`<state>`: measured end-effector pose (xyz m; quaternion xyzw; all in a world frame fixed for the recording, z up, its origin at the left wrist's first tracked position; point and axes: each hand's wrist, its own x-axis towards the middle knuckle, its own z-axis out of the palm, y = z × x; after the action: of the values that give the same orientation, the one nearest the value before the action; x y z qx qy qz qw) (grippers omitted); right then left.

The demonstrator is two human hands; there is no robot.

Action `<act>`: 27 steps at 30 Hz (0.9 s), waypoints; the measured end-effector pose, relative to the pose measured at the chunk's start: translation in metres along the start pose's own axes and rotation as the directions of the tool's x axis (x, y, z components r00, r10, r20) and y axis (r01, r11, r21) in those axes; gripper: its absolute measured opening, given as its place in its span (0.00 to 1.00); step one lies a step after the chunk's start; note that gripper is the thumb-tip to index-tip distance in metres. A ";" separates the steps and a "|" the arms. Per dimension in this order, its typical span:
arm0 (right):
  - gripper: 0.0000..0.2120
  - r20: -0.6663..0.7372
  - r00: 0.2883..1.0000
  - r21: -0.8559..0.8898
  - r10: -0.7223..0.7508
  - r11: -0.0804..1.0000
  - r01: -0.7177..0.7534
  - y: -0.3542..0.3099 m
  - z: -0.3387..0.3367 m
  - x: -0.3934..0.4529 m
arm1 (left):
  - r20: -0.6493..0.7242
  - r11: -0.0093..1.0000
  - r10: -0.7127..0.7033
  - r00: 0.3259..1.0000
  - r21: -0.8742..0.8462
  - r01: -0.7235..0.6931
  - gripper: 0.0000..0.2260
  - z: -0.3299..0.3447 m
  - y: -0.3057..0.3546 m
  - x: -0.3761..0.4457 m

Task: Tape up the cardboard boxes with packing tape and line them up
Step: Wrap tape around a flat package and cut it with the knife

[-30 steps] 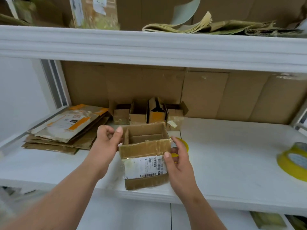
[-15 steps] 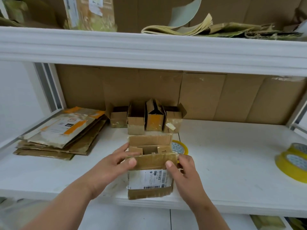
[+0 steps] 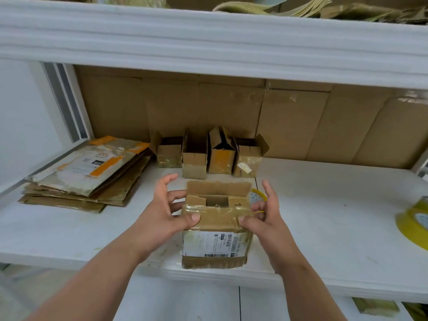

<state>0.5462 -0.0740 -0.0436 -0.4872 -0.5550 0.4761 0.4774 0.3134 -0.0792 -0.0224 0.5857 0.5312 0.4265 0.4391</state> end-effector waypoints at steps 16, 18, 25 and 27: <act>0.07 -0.089 0.976 -0.224 -0.200 0.959 0.176 0.006 0.001 0.001 | -0.100 0.956 0.183 0.978 0.250 -0.153 0.08 0.012 -0.013 -0.005; 0.05 -0.089 0.963 -0.274 -0.255 0.936 0.222 0.006 0.001 0.001 | -0.095 0.904 0.261 0.961 0.374 -0.208 0.07 0.013 -0.015 -0.004; 0.03 -0.081 0.927 -0.440 -0.366 0.848 0.296 0.018 0.010 0.008 | 0.075 0.688 0.342 0.937 0.659 -0.304 0.20 0.023 -0.014 -0.003; 0.09 -0.102 0.903 -0.498 -0.417 0.807 0.316 0.026 0.012 0.008 | 0.102 0.656 0.294 0.950 0.702 -0.278 0.25 0.020 -0.014 -0.002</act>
<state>0.5364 -0.0653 -0.0695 -0.5179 -0.6847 0.1721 0.4830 0.3293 -0.0816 -0.0407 0.7806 0.5595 0.2591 0.1024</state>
